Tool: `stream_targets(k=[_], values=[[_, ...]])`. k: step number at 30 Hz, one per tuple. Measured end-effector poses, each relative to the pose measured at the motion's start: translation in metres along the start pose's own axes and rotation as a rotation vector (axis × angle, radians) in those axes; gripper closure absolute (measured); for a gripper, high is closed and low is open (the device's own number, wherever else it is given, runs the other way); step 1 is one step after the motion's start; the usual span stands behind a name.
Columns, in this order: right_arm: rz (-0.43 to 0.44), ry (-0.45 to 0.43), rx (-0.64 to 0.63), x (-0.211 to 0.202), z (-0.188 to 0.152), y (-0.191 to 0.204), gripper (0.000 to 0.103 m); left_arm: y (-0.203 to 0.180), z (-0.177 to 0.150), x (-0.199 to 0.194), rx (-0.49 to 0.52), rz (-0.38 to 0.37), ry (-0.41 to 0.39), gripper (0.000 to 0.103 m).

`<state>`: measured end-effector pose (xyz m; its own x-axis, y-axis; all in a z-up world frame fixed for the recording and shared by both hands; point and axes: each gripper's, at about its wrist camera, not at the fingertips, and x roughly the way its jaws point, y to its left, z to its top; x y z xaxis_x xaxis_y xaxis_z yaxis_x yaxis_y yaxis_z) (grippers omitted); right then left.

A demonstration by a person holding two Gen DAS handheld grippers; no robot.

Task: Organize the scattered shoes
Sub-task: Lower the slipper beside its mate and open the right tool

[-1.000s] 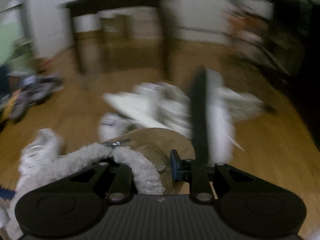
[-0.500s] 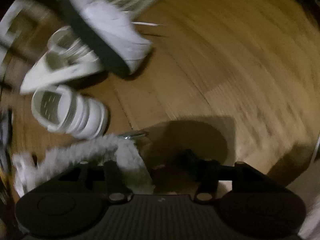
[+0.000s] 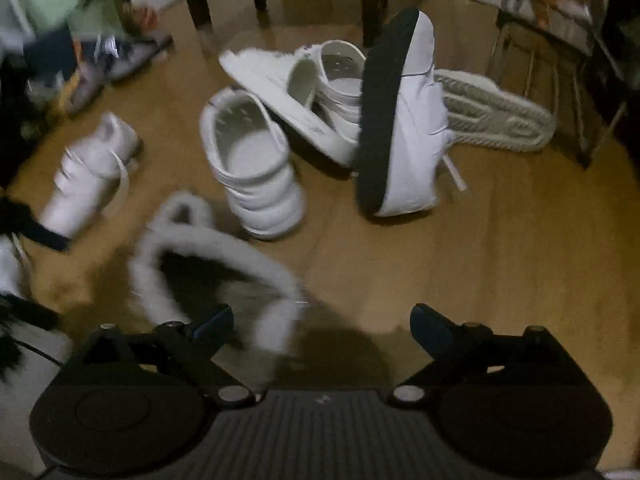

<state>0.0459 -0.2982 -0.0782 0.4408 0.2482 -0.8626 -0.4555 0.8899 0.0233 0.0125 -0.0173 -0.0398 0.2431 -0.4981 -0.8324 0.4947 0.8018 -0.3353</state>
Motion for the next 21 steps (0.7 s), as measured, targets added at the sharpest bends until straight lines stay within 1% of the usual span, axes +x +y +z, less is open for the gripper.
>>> stream_targets(k=[2,5,6,7,8,9,10,11,12,13,14,15,16,18,19,21], values=[[0.058,-0.011,-0.092,0.011,0.000,0.006,0.013,-0.002,0.001,-0.001,0.007,-0.012,-0.007,0.000],[0.112,0.005,-0.206,0.029,0.006,0.020,0.013,-0.005,-0.001,0.001,0.009,-0.015,0.001,0.000],[0.121,0.000,-0.231,0.037,0.010,0.024,0.013,-0.005,-0.002,0.002,0.007,-0.014,0.006,0.000],[0.133,-0.003,-0.221,0.043,0.014,0.025,0.013,-0.005,-0.003,0.004,0.002,-0.013,0.016,0.000],[0.146,-0.004,-0.207,0.049,0.017,0.025,0.017,-0.005,-0.004,0.006,-0.004,-0.011,0.028,0.000],[0.176,0.006,-0.165,0.053,0.019,0.021,0.036,-0.006,-0.004,0.007,-0.003,-0.011,0.032,0.000],[0.254,0.027,-0.073,0.060,0.022,0.009,0.048,-0.007,-0.005,0.007,-0.001,-0.012,0.034,0.000],[0.327,0.040,0.021,0.066,0.024,-0.004,0.055,-0.007,-0.005,0.007,0.003,-0.010,0.033,0.000],[0.377,0.024,0.120,0.064,0.021,-0.019,0.068,-0.008,-0.004,0.006,0.007,-0.006,0.028,0.000],[0.423,0.008,0.208,0.062,0.018,-0.032,0.072,-0.007,-0.004,0.004,0.006,-0.001,0.020,0.000],[0.450,-0.008,0.245,0.058,0.014,-0.038,0.075,-0.006,-0.004,0.003,0.004,0.005,0.011,0.000],[0.457,-0.022,0.267,0.055,0.012,-0.041,0.075,-0.005,-0.004,0.001,-0.001,0.009,0.000,0.000],[0.440,-0.042,0.295,0.050,0.008,-0.044,0.076,-0.003,-0.004,-0.001,-0.008,0.010,-0.008,0.000],[0.382,-0.054,0.350,0.044,0.003,-0.045,0.078,-0.002,-0.004,-0.002,-0.017,0.010,-0.014,0.000],[0.345,-0.060,0.410,0.039,0.000,-0.047,0.078,-0.001,-0.004,-0.003,-0.021,0.010,-0.017,0.000],[0.355,-0.070,0.515,0.038,-0.007,-0.055,0.077,0.000,-0.004,-0.004,-0.030,0.009,-0.022,0.000]])
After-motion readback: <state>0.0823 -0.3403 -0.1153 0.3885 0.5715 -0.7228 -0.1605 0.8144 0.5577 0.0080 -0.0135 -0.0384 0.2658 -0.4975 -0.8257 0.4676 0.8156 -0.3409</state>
